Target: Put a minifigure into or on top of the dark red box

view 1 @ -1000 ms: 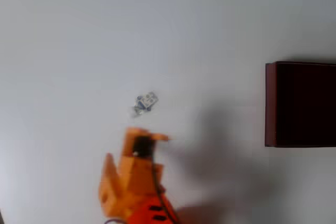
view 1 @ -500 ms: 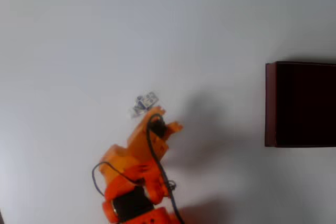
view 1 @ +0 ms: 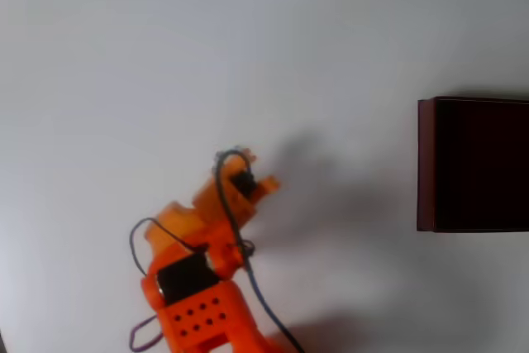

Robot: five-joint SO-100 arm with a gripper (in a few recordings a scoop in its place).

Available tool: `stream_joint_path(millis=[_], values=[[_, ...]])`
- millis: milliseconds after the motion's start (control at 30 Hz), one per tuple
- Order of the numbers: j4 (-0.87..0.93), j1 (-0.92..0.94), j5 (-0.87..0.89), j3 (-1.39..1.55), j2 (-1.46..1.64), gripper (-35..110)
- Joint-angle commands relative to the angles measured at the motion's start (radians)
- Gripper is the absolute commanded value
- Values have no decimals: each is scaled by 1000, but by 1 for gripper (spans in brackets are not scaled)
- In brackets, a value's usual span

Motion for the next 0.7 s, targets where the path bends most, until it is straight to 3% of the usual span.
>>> stream_joint_path(millis=[0,667], values=[[-20,-8,9,-64,-40,24],[-120,57,-98,-172,-258,23]])
